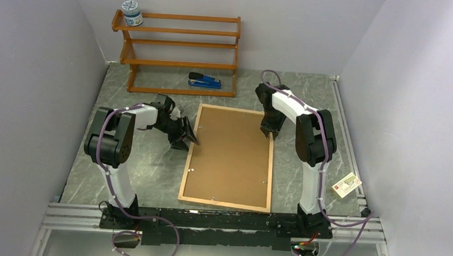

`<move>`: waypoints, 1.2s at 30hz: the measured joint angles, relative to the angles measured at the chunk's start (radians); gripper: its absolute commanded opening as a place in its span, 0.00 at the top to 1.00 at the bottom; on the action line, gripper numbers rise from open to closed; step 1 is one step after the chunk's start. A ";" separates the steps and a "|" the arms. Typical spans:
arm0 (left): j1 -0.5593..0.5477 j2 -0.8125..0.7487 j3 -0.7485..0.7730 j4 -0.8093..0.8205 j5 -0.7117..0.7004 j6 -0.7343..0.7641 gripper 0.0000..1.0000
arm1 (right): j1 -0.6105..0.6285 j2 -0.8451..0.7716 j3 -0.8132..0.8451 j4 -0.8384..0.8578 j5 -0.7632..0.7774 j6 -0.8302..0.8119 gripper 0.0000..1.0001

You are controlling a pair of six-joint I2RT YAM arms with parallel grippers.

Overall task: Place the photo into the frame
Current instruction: Install the photo frame at the center of the board.

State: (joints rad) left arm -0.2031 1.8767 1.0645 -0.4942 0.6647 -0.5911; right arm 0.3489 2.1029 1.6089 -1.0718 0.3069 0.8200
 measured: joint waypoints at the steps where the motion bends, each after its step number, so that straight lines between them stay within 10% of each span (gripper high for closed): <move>1: 0.000 0.000 0.000 0.000 0.000 0.000 0.39 | 0.001 0.003 0.003 -0.003 0.002 0.000 0.88; 6: -0.001 0.000 0.000 0.000 -0.002 0.000 0.39 | 0.002 0.005 0.006 0.002 0.003 0.000 0.64; 11: -0.002 0.000 0.001 -0.001 -0.003 0.000 0.39 | 0.002 -0.007 -0.016 0.026 0.003 0.000 0.67; 18: -0.002 0.000 0.001 -0.001 -0.003 0.000 0.39 | 0.002 -0.027 -0.046 0.056 0.003 0.000 1.00; 33: -0.002 0.000 0.003 -0.004 -0.006 0.000 0.39 | 0.002 -0.029 -0.048 0.043 0.025 0.046 0.99; 36: -0.003 0.000 0.005 -0.007 -0.008 0.000 0.39 | -0.001 -0.051 -0.078 0.069 0.024 0.067 0.79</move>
State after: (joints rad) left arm -0.2066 1.8767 1.0695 -0.5011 0.6563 -0.5911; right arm 0.3477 2.0521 1.5307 -1.0027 0.3309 0.8867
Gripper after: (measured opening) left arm 0.608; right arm 0.351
